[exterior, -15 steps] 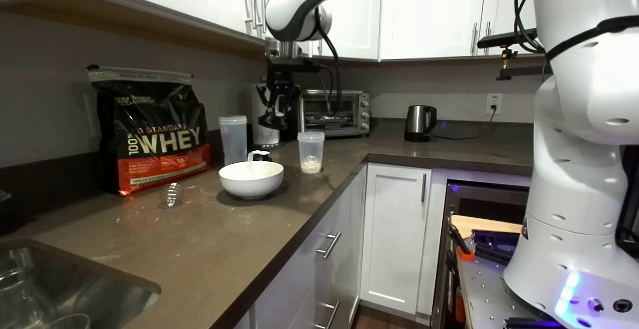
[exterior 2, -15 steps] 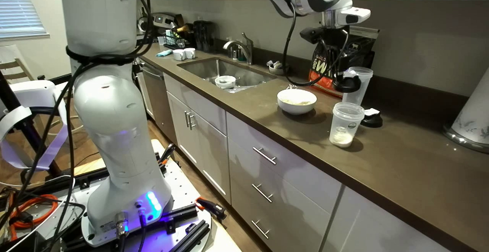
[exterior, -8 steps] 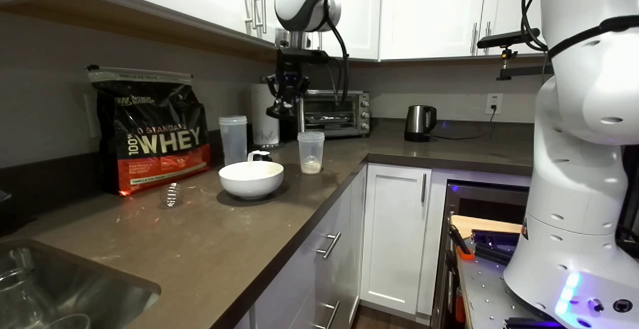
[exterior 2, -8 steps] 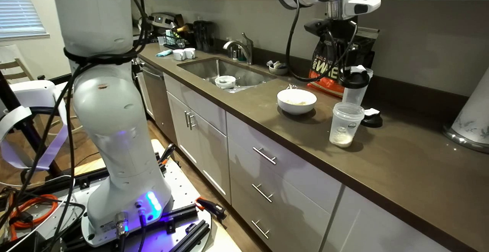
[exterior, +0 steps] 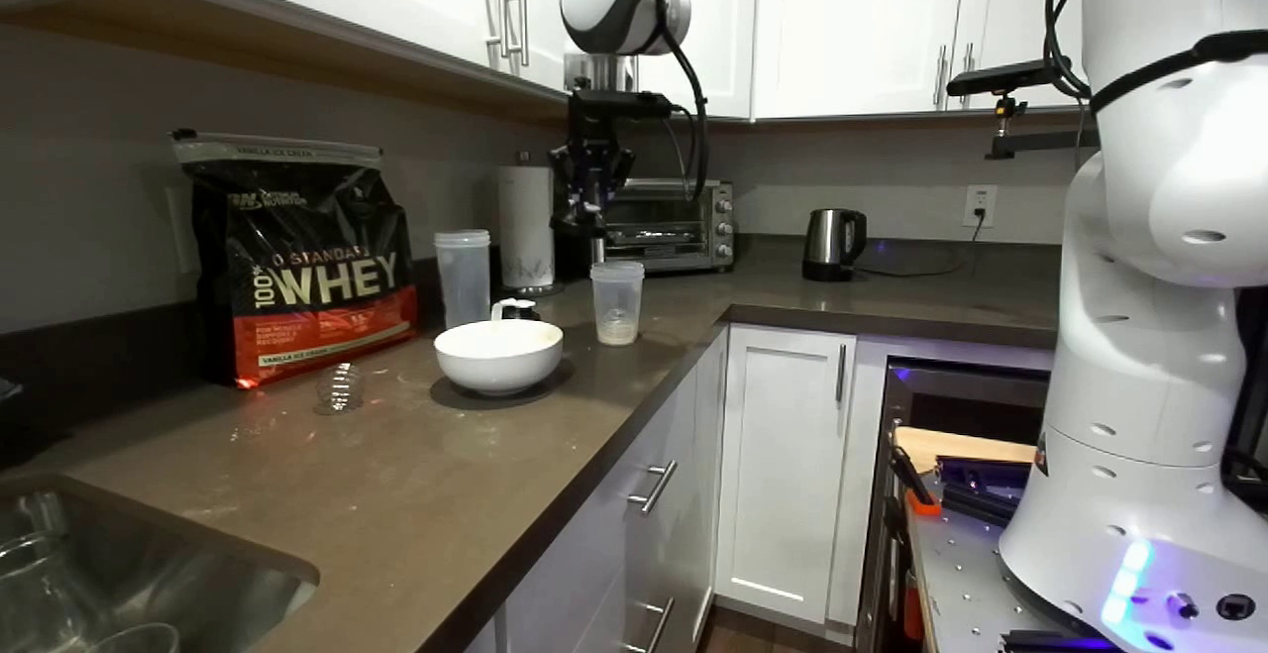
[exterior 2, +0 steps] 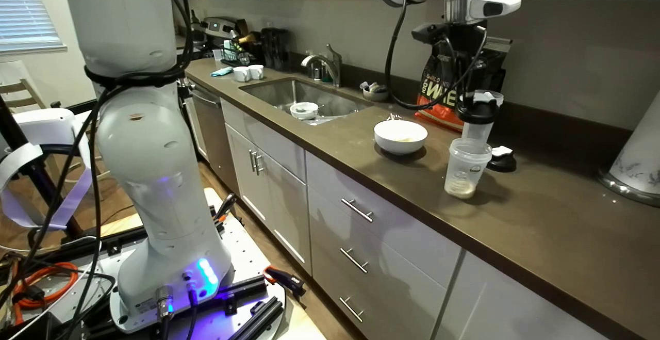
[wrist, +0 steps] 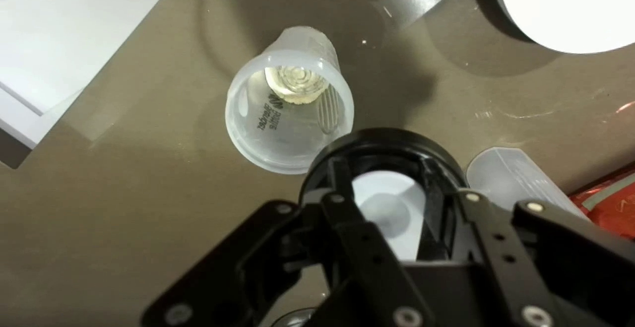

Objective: Put the lid on the short shaker bottle

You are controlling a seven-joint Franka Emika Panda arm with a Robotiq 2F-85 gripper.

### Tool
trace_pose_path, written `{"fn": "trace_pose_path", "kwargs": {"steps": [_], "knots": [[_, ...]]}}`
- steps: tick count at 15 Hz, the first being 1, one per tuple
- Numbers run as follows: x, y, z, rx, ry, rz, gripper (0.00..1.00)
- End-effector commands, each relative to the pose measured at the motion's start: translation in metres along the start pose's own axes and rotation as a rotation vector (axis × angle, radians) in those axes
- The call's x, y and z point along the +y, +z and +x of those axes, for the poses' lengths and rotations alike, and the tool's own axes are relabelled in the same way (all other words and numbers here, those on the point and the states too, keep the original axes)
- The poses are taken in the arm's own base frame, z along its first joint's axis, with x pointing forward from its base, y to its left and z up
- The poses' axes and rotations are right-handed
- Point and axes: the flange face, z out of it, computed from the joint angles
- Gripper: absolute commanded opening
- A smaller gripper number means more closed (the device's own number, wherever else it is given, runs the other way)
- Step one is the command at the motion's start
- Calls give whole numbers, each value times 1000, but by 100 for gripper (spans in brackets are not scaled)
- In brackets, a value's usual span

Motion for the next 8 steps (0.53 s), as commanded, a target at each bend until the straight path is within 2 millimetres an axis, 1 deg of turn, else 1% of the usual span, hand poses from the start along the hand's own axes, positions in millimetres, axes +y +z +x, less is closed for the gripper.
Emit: {"fn": "trace_pose_path", "kwargs": {"steps": [1,5,8], "knots": [[13,8,-3,-21,-8,-24,12],[20,26,-1,-47,4,-60,12],[24,33,1,-56,4,-80,12]]}}
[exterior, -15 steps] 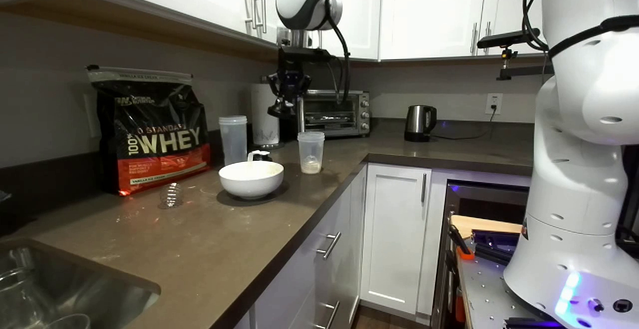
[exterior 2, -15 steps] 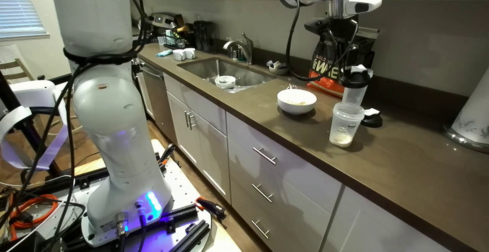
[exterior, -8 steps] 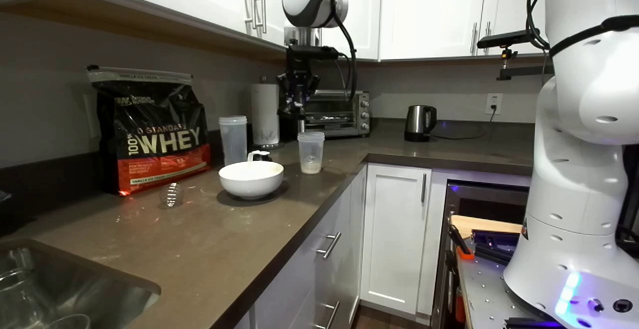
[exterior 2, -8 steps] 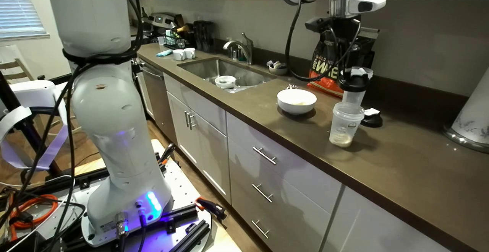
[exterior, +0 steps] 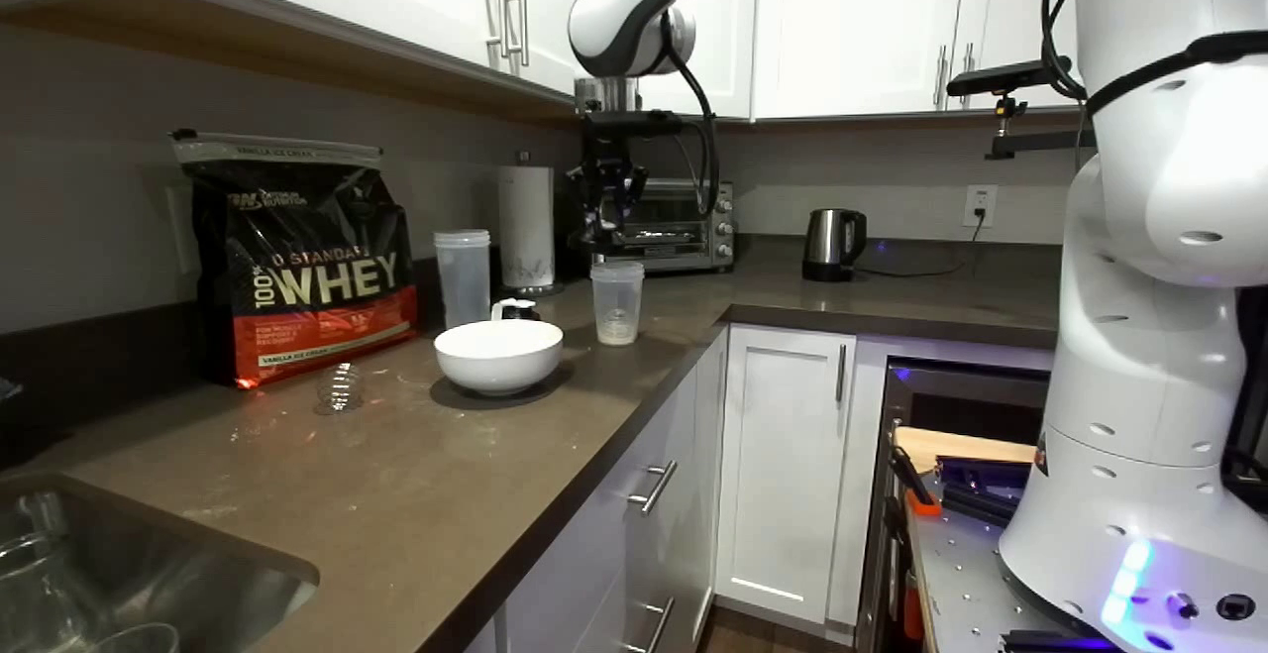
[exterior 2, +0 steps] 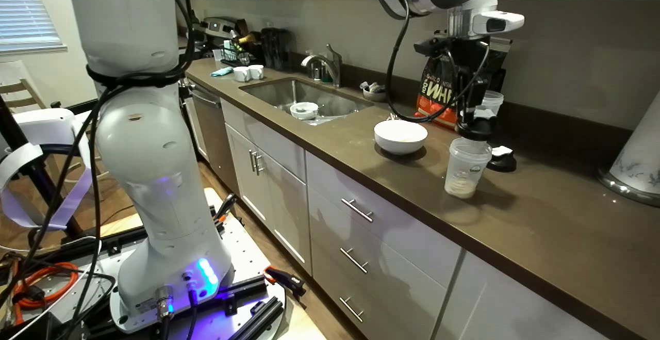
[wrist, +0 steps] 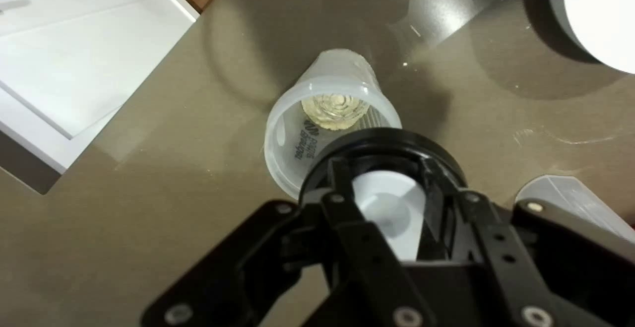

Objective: Put the lid on the short shaker bottle

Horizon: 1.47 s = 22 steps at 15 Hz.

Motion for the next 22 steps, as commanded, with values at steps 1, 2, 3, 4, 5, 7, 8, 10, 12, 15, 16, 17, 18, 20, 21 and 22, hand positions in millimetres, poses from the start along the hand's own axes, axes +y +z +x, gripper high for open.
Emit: {"fn": "trace_pose_path", "kwargs": {"steps": [1,2,3,4,5,7,8,10,12,15,16,17,18,20,21,22], "knots": [[7,7,3,-12,-12,-42,12],[8,9,3,-13,-16,-53,12],[8,10,3,-17,-18,-61,12],[9,12,3,-20,-21,-71,12],[10,13,2,-22,-24,-78,12],[11,13,3,-24,-26,-88,12],[12,14,3,-24,-28,-93,12],[13,15,2,-27,-29,-99,12],[13,17,2,-32,-29,-99,12],[12,20,1,-39,-30,-103,12],[12,21,1,-41,-31,-105,12],[13,22,2,-43,-30,-107,12],[13,24,2,-45,-31,-110,12],[14,26,2,-48,-30,-116,12],[14,26,2,-48,-29,-118,12],[15,26,2,-48,-30,-121,12]]}}
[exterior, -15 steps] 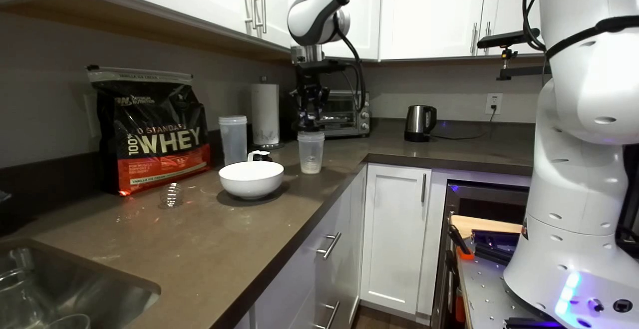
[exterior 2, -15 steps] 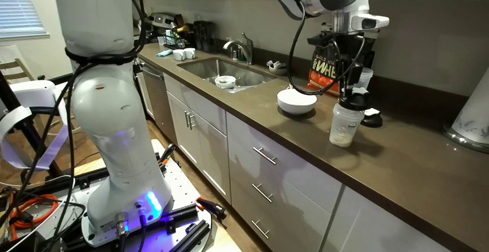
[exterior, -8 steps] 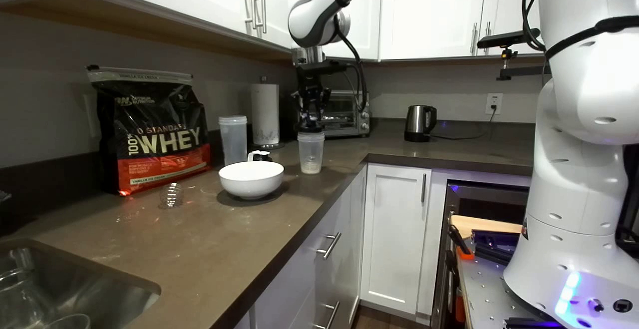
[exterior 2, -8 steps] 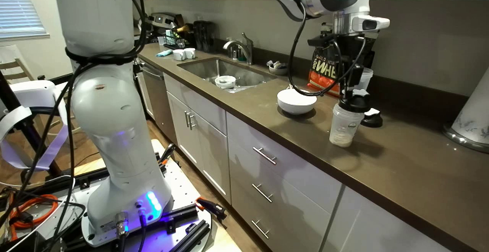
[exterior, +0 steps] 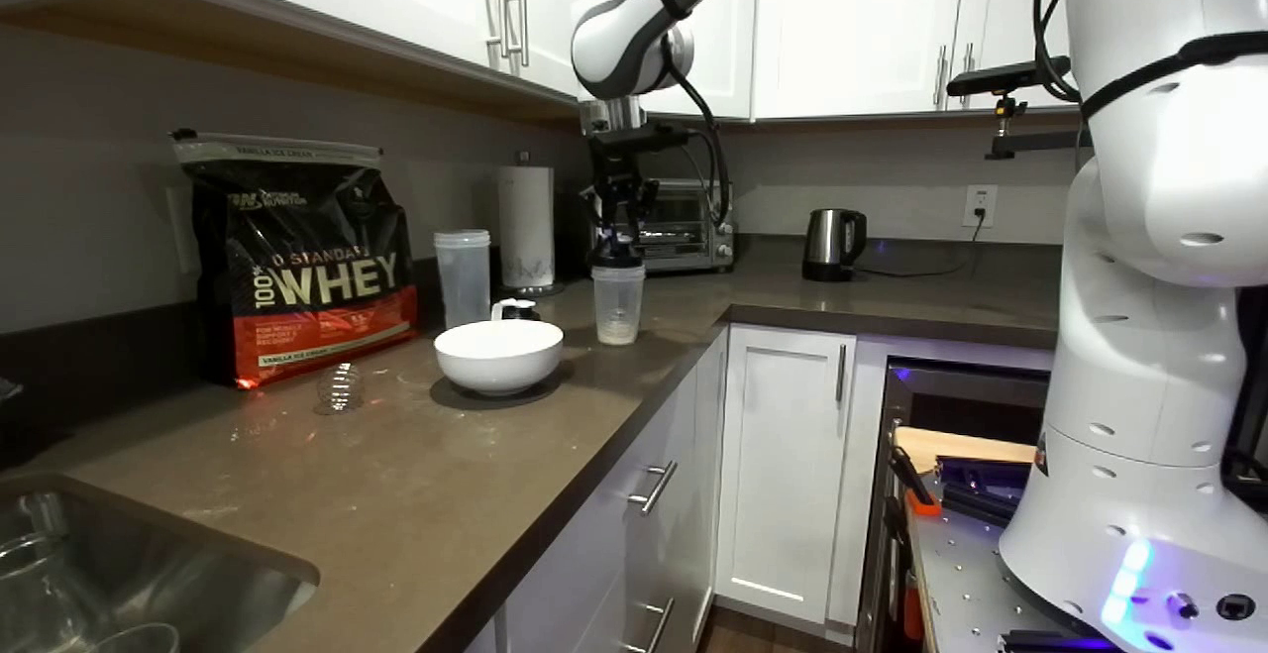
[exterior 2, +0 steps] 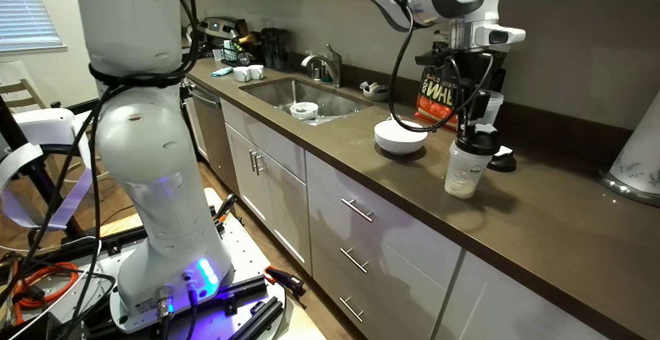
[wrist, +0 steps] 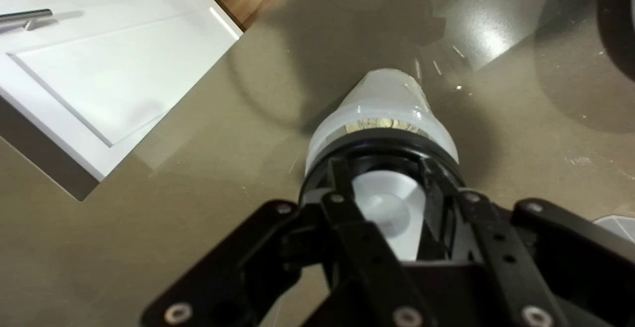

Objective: Put the lid on the short shaker bottle

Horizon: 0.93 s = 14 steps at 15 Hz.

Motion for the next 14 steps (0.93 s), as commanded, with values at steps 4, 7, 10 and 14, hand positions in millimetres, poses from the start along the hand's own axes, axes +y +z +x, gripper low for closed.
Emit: {"fn": "trace_pose_path", "kwargs": {"steps": [4,7,10,14], "knots": [[5,2,2,-8,-8,-33,12],[5,0,2,-7,-7,-28,12],[5,-4,2,-2,-10,-28,12],[6,-9,3,4,-12,-26,12]]}}
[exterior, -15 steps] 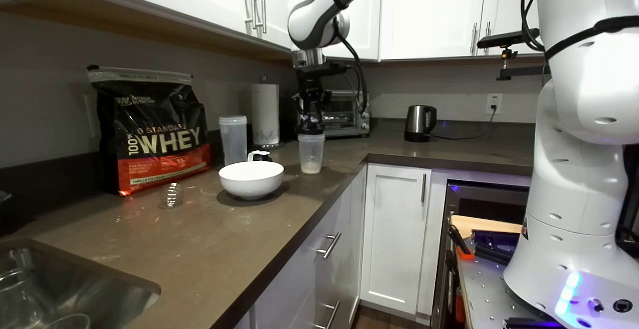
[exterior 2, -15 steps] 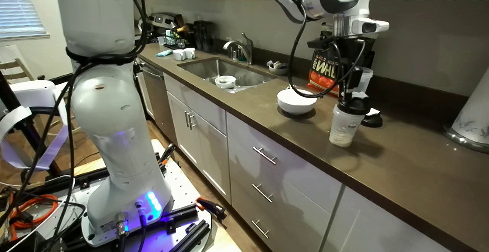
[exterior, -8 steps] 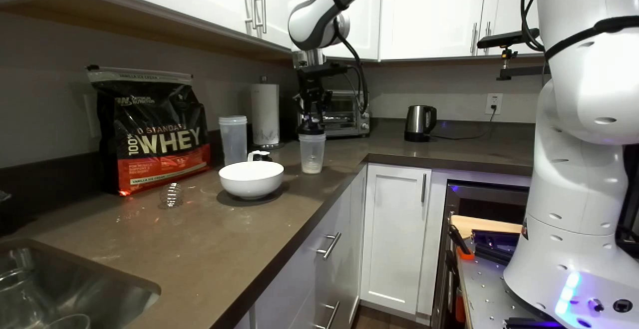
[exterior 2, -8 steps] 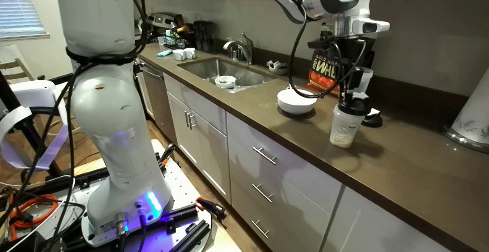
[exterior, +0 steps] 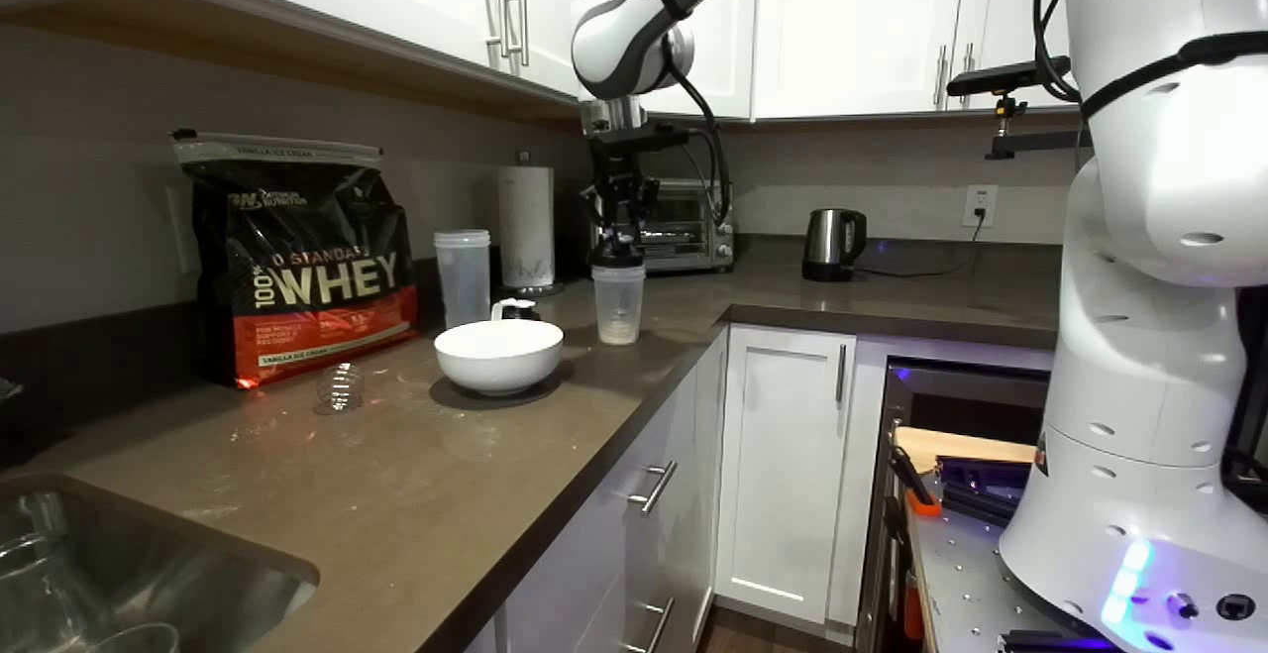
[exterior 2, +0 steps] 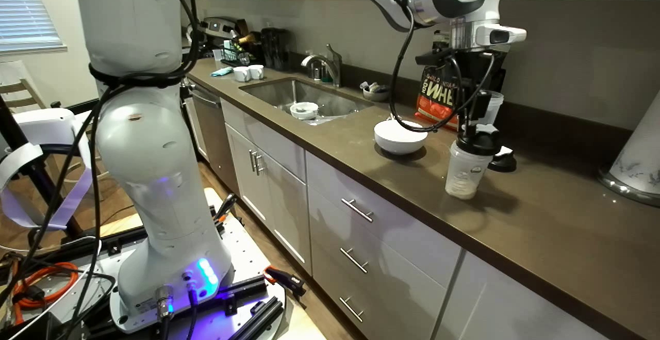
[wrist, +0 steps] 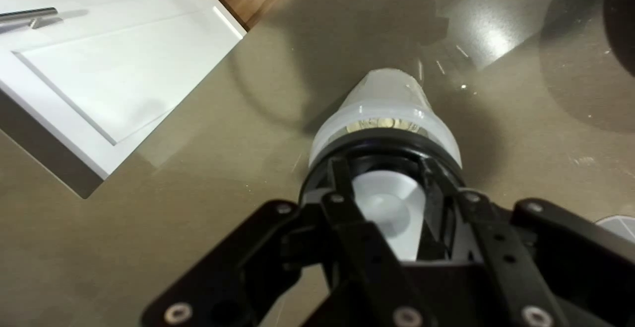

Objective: Put the lid on the short shaker bottle

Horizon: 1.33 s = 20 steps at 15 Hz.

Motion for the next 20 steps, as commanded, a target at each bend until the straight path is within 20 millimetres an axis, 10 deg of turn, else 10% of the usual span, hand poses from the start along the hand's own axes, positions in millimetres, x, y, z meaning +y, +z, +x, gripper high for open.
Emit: {"fn": "trace_pose_path", "kwargs": {"steps": [1,20], "knots": [[5,-10,2,5,-10,-18,12],[1,-6,-4,-53,-20,-11,12]]}}
